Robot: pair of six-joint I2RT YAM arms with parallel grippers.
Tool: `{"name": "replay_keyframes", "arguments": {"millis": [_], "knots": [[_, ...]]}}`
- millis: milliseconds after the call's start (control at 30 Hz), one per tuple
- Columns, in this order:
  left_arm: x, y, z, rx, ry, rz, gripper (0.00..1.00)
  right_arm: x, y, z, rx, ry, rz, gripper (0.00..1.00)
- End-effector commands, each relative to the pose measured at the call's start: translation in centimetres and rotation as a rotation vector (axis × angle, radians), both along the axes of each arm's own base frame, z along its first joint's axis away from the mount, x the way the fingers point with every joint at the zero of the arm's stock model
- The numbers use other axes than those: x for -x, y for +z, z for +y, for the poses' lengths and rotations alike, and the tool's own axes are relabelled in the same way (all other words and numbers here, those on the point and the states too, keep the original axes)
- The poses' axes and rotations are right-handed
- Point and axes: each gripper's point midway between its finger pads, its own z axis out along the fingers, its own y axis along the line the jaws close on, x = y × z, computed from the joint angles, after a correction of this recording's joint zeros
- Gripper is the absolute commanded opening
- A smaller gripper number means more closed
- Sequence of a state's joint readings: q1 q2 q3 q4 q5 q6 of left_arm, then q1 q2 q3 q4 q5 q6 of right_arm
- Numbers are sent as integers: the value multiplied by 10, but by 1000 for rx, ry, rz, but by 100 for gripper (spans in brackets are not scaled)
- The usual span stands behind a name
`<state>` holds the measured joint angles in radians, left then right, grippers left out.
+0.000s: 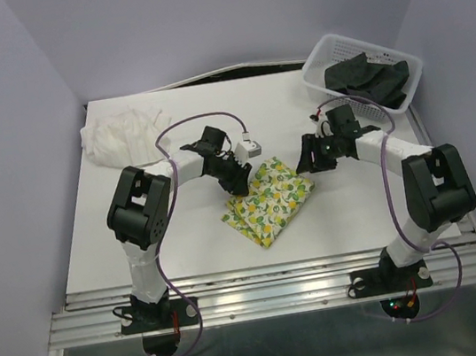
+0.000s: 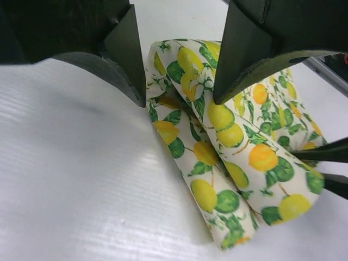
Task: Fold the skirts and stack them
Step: Fold the skirt
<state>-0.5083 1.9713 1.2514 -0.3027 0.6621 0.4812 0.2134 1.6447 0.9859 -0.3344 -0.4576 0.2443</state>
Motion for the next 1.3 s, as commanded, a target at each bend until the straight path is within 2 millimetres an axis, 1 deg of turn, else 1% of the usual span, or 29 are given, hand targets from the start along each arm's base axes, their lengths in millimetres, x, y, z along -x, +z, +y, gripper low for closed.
{"name": "replay_keyframes", "arguments": {"millis": [0, 33, 100, 133, 167, 200, 233, 267, 333, 367, 400, 433, 500, 533, 600, 633, 733, 800, 900, 933, 967, 1000, 1067, 1100, 1133, 1167, 1200, 1233, 1267], "knots": [[45, -74, 66, -321, 36, 169, 37, -24, 84, 11, -109, 60, -233, 56], [45, -74, 65, -320, 34, 168, 37, -12, 100, 21, -172, 123, -259, 53], [44, -74, 65, -320, 36, 168, 37, 2, 111, 30, -238, 200, -273, 51], [44, -74, 65, -320, 36, 168, 37, 15, 118, 38, -302, 267, -269, 50], [44, -74, 65, -321, 36, 169, 37, 23, 117, 41, -325, 304, -259, 49], [44, -74, 65, -321, 37, 170, 37, 31, 110, 43, -347, 334, -225, 44], [43, -75, 65, -323, 37, 171, 37, 47, 107, 49, -390, 400, -189, 42], [42, -75, 65, -323, 37, 171, 37, 53, 101, 50, -406, 420, -160, 41], [43, -75, 65, -322, 42, 183, 37, 68, 77, 54, -426, 449, -61, 40], [41, -76, 65, -321, 46, 186, 37, 75, 71, 58, -452, 469, -21, 40], [41, -76, 65, -319, 48, 188, 37, 76, 55, 59, -461, 460, 32, 40], [41, -76, 65, -318, 49, 192, 37, 77, 46, 59, -468, 457, 60, 40], [39, -76, 65, -318, 54, 189, 37, 73, 28, 59, -455, 442, 99, 39], [38, -75, 65, -313, 58, 188, 37, 65, 10, 58, -427, 419, 133, 38], [35, -73, 65, -310, 70, 187, 37, 59, -8, 57, -400, 398, 161, 38], [33, -72, 65, -307, 75, 183, 37, 54, -25, 52, -377, 357, 198, 38], [26, -70, 67, -307, 94, 179, 37, 55, -40, 51, -371, 329, 250, 38], [17, -66, 65, -301, 101, 162, 37, 62, -44, 52, -388, 314, 289, 38], [-6, -55, 63, -299, 141, 114, 37, 62, -36, 54, -417, 285, 286, 39], [-20, -45, 59, -288, 151, 84, 38, 63, -32, 57, -441, 264, 293, 41], [-28, -40, 58, -284, 163, 67, 38, 61, -28, 58, -454, 254, 288, 42], [-43, -28, 53, -269, 184, 28, 40, 60, -19, 66, -477, 254, 275, 46], [-61, -11, 50, -244, 213, -9, 40, 61, -3, 80, -507, 285, 254, 48], [-70, -1, 48, -226, 233, -32, 40, 57, 12, 88, -530, 291, 226, 49], [-84, 22, 47, -184, 272, -73, 41, 51, 24, 94, -544, 304, 195, 50], [-89, 36, 43, -158, 286, -96, 41, 49, 34, 99, -554, 313, 177, 52], [-98, 51, 44, -118, 311, -124, 50, 38, 51, 102, -569, 323, 110, 54], [-103, 65, 46, -91, 330, -148, 63, 31, 60, 104, -568, 329, 72, 54], [-105, 92, 46, -52, 352, -192, 72, 14, 74, 106, -550, 329, -6, 55]]}}
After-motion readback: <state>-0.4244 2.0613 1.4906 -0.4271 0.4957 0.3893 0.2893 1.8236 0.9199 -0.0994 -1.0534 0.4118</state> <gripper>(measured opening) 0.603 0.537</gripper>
